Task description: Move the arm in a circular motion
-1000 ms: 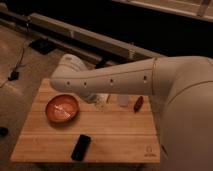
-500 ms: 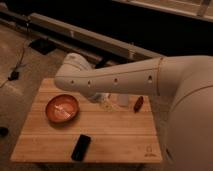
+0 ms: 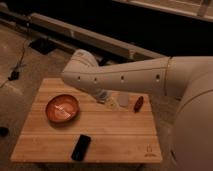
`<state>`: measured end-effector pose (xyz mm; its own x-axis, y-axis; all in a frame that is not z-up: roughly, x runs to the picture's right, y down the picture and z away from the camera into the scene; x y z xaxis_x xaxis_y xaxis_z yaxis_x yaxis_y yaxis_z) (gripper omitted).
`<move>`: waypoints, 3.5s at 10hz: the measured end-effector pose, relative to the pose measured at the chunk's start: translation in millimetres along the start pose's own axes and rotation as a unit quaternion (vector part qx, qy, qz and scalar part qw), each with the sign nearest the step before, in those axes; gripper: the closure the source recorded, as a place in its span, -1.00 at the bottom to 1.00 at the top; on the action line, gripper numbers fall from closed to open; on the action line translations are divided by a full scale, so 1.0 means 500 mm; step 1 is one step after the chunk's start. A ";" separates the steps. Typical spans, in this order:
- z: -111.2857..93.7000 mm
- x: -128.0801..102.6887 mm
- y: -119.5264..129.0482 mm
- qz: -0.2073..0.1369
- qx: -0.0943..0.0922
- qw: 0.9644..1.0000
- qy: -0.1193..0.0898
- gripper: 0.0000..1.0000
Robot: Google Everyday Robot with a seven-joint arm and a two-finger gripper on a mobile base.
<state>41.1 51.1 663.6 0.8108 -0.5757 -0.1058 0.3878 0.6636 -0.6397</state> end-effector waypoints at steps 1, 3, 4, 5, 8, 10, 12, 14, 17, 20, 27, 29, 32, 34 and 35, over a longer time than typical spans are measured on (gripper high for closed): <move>0.008 0.015 0.005 0.004 -0.005 1.000 -0.002 -0.30; 0.023 0.046 0.014 0.014 -0.013 1.000 -0.006 -0.30; 0.033 0.067 0.021 0.023 -0.019 1.000 -0.007 -0.30; 0.041 0.085 0.026 0.030 -0.023 0.999 -0.008 -0.30; 0.071 0.139 0.035 0.053 -0.035 0.998 -0.009 -0.30; 0.097 0.179 0.035 0.067 -0.044 0.997 -0.009 -0.30; 0.133 0.217 0.012 0.076 -0.049 0.996 -0.012 -0.30; 0.154 0.235 -0.012 0.078 -0.047 0.996 -0.014 -0.30; 0.172 0.216 -0.085 0.055 -0.030 0.998 -0.026 -0.30; 0.157 0.130 -0.160 0.010 -0.011 0.999 -0.041 -0.30; 0.076 -0.159 -0.209 -0.172 0.025 0.982 -0.076 -0.30; 0.056 -0.196 -0.149 -0.205 0.023 0.975 -0.084 -0.30; 0.026 -0.214 -0.038 -0.231 0.021 0.968 -0.098 -0.30; 0.029 -0.178 0.019 -0.223 0.013 0.969 -0.104 -0.30; 0.037 -0.143 0.043 -0.209 0.006 0.972 -0.106 -0.30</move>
